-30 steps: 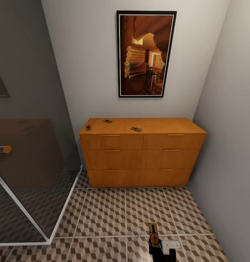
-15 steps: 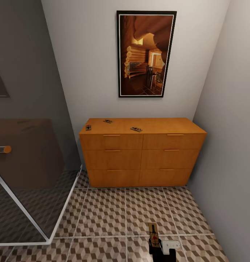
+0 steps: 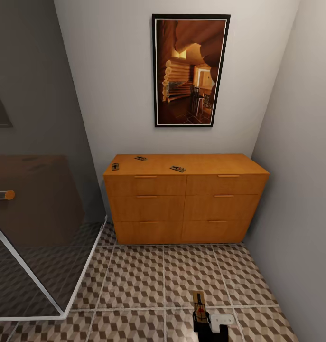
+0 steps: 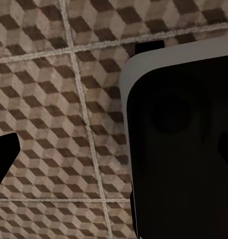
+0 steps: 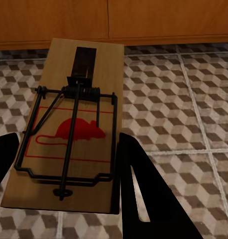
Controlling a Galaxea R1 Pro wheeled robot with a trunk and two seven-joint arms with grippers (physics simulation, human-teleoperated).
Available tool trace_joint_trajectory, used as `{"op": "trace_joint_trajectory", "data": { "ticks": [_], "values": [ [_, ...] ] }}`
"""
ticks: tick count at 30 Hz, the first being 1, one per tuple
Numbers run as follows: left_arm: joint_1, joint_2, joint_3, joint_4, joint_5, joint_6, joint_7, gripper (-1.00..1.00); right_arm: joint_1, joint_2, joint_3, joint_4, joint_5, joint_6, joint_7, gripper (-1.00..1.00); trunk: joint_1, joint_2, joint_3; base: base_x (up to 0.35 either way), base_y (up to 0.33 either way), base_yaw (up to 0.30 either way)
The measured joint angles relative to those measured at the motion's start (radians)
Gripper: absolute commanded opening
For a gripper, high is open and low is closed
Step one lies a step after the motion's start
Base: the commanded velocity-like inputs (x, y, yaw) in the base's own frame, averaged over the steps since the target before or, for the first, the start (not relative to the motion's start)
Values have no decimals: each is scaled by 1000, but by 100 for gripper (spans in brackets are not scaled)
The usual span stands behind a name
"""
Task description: Take the four mousetraps from the cabinet in the bathroom and place them on the bathroom floor. Make sure all four end up on the same floor surface, and ensure that at least two of them are either under or directly next to the same bathroom sink.
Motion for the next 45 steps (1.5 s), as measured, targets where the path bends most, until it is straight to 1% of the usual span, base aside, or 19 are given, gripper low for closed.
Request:
{"op": "trace_joint_trajectory", "data": {
  "ticks": [10, 15, 21, 23, 37, 39, 45],
  "values": [
    [0, 0, 0, 0, 0, 0, 0, 100, 0, -5, -1, 0, 0, 0, 0, -100, 0, 0, 0, 0, 0, 0],
    [0, -1, 0, -1, 1, -1, 0, 100, 0, 0, 1, 0, 0, 0, 2, -100, 0, 0, 0, 0, 0, 0],
    [0, -17, 0, -1, 0, 0, -1, 100, 0, 4, 1, 0, 0, 0, 3, -100, 0, 0, 0, 0, 0, 0],
    [0, -18, 0, -2, 1, -1, -1, 100, 0, 4, 1, 0, 0, 0, 3, -100, 0, 0, 0, 0, 0, 0],
    [0, -17, 0, -1, -2, 0, 0, 100, 0, -2, 0, 0, 0, 0, 2, -100, 0, 0, 0, 0, 0, 0],
    [0, -19, 0, -1, -2, 0, -1, 100, 0, -3, 0, 0, 0, 0, 2, -100, 0, 0, 0, 0, 0, 0],
    [0, -42, 0, -1, -1, 0, -1, 100, 0, -2, 1, 0, 0, 0, 3, -100, 0, 0, 0, 0, 0, 0]
  ]
}}
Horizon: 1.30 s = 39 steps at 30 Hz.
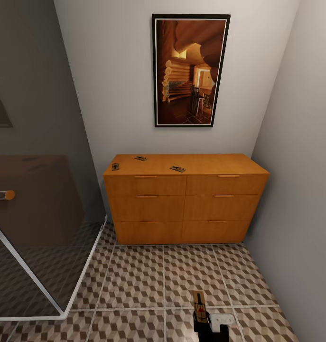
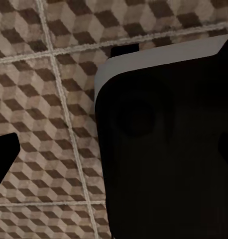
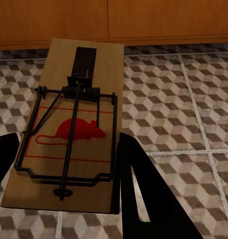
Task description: Take the four mousetraps from the cabinet in the bathroom and place them on the bathroom floor. Make sure all four end up on the same floor surface, and ensure that at least two of them are either under or directly next to the same bathroom sink.
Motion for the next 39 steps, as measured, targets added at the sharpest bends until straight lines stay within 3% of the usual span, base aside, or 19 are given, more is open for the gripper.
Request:
{"op": "trace_joint_trajectory", "data": {
  "ticks": [4, 10, 15, 22, 25, 26, 28, 30, 33, 39],
  "values": [
    [0, -25, 2, -6, 1, -2, -1, 100, 0, 0, 0, 0, 0, 0, 0, -100, 0, 0, 0, 0, 0, 0],
    [-1, -40, 3, -67, 1, -22, -2, 100, 0, -1, -1, 0, 0, 0, 1, -100, 0, 0, 0, 0, 0, 0],
    [-1, -42, 5, -180, 1, -56, -1, 100, 0, -1, 0, 0, 0, 0, 2, -100, 0, 0, 0, 0, 0, 0],
    [-2, -43, 8, -338, 2, -48, 0, 100, 0, -1, 1, 0, 0, 0, 2, -100, 0, 0, 0, 0, 0, 0],
    [-3, -43, 8, -449, 2, 29, 1, 100, 0, -1, 1, -1, 0, 0, 2, -100, 0, 0, 0, 0, 0, 0],
    [-4, -42, 7, -512, 1, 105, 0, 100, 0, -2, 1, -1, 1, 0, 2, -100, 0, 0, 0, 0, 0, 0],
    [-5, -41, 6, -582, 2, 193, -1, 100, 0, -2, 1, -1, 1, 0, 2, -100, 0, 0, 0, 0, 0, 0],
    [-8, -37, 4, -735, 1, 396, -1, 100, 0, -3, 1, -1, 1, 0, 2, -100, 0, 0, 0, 0, 0, 0],
    [-11, -30, 4, -890, 1, 556, -2, 100, 0, -2, 2, -1, 2, 0, 2, -100, 0, 0, 0, 0, 0, 0],
    [-25, -22, 3, -1137, 0, 742, 2, 100, 0, -1, 2, -3, 3, 0, 2, -100, 0, 0, 0, 0, 0, 0]
  ]
}}
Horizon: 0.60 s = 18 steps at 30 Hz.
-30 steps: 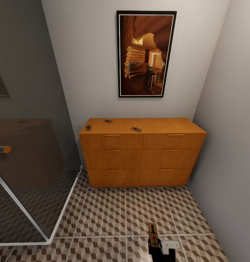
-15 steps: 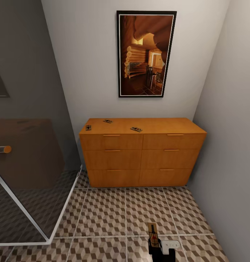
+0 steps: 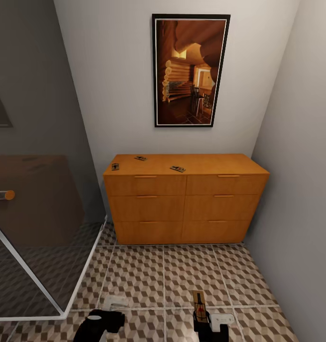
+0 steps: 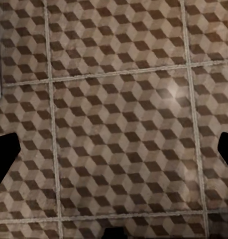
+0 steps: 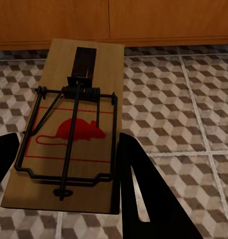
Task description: Take the four mousetraps from the cabinet in the bathroom and place them on the bathroom floor. Make sure all four end up on the same floor surface, and ensure that at least two of them are either under or directly next to the same bathroom sink.
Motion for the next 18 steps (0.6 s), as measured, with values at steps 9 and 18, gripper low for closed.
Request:
{"op": "trace_joint_trajectory", "data": {
  "ticks": [9, 18],
  "values": [
    [-4, 21, -1, -199, -2, 141, 1, 100, 0, 1, 1, -2, 0, 0, -1, -100, 0, 0, 0, 0, 0, 0],
    [-4, 23, -7, -253, 1, 151, 0, 100, 0, 1, 1, -1, 0, 0, 0, -100, 0, 0, 0, 0, 0, 0]
  ]
}}
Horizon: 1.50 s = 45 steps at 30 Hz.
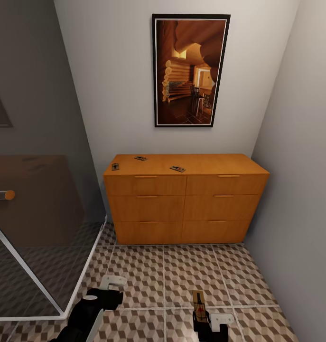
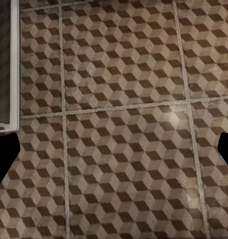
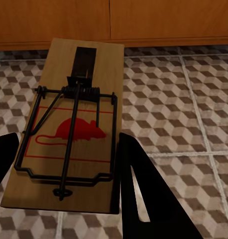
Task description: Take the four mousetraps from the cabinet in the bathroom and place them on the bathroom floor. Make sure all four end up on the same floor surface, and ensure that at least two of them are either under or directly next to the same bathroom sink.
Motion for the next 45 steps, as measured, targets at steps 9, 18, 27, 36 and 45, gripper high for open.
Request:
{"op": "trace_joint_trajectory", "data": {
  "ticks": [9, 18, 27, 36, 45],
  "values": [
    [-16, -10, 3, 67, -2, 4, 1, 100, 0, 2, 0, 1, 0, 0, 0, -100, 0, 0, 0, 0, 0, 0],
    [-338, -27, 3, 142, 1, 224, 1, 100, 0, 4, 0, 3, 0, 1, 0, -100, 0, 0, 0, 0, 0, 0],
    [-642, -39, 4, 396, 3, 248, 3, 100, 0, 4, 1, 3, 0, 1, 1, -100, 0, 0, 0, 0, 0, 0],
    [-770, -86, 4, 471, 4, 252, 3, 100, 0, 3, 0, 3, 0, 2, 0, -100, 0, 0, 0, 0, 0, 0],
    [-778, -99, -1, 401, 4, 255, 1, 100, 0, 2, 0, 3, 0, 2, 1, -100, 0, 0, 0, 0, 0, 0]
  ]
}}
